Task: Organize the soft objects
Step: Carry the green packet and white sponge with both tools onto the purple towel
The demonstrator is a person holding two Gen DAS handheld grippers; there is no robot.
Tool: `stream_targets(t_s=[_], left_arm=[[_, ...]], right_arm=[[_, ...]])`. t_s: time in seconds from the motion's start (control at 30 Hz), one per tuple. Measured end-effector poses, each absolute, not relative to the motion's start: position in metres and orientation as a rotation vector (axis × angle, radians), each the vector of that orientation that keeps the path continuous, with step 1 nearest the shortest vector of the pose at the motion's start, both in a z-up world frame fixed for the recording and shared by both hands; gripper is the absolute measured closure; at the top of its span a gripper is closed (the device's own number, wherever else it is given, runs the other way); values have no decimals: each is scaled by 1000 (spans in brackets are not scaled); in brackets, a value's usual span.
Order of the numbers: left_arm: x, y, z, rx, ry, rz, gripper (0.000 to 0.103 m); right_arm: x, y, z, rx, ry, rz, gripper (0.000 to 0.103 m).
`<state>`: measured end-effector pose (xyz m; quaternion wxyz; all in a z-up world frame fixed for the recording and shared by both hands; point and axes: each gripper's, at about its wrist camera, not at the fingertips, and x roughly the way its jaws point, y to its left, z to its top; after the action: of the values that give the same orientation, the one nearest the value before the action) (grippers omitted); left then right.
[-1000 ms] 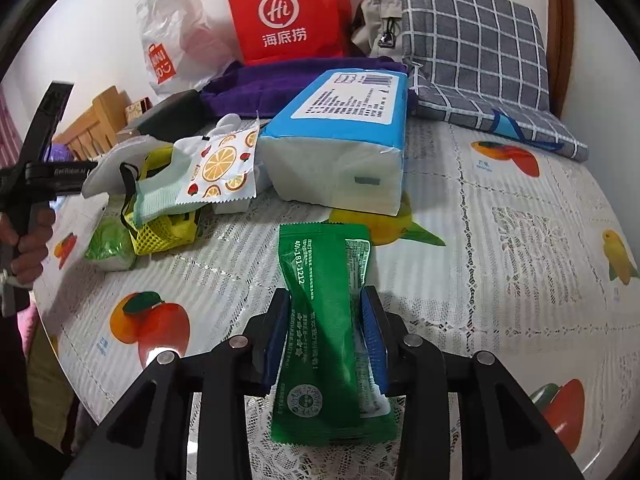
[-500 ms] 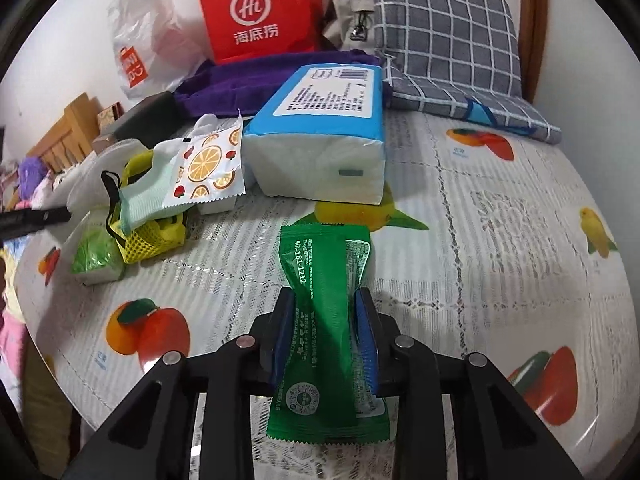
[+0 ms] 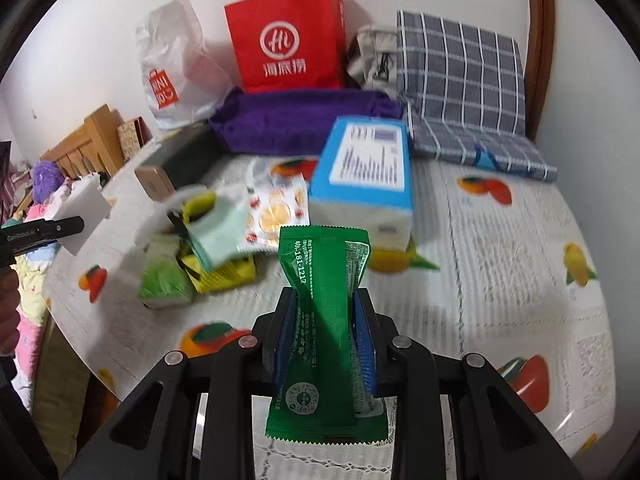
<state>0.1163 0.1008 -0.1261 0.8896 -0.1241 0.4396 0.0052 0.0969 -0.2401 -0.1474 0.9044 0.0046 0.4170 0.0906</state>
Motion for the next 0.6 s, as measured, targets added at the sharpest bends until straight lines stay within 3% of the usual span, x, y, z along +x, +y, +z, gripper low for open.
stream_targets(t_s=[0.6], left_arm=[[162, 82, -66, -232, 819, -20, 64]], right_arm=[[141, -243, -71, 29, 745, 178, 75]])
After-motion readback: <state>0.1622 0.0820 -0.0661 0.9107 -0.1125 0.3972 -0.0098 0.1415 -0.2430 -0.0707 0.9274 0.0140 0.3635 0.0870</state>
